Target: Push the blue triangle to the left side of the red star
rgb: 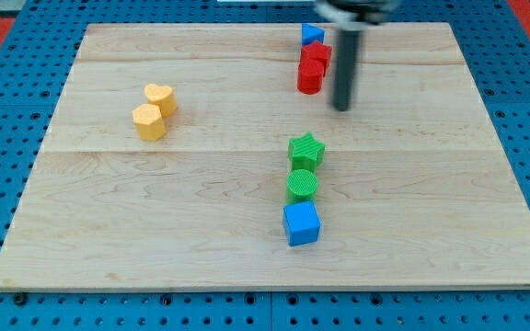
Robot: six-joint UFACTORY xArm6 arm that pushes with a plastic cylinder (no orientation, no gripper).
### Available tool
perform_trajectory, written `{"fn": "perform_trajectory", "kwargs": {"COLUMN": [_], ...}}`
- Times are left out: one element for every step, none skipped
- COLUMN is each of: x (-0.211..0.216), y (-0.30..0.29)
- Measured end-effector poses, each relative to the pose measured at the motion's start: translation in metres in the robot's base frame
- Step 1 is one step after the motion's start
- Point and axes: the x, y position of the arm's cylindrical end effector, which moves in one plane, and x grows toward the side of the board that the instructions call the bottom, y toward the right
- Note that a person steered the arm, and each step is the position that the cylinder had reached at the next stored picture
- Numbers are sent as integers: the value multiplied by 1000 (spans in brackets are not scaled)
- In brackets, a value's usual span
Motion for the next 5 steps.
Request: {"fn": "perform_trajectory", "kwargs": {"x": [-76,-152,-156,-98,-91], "y": [-16,-46,-78,-146,-146]}}
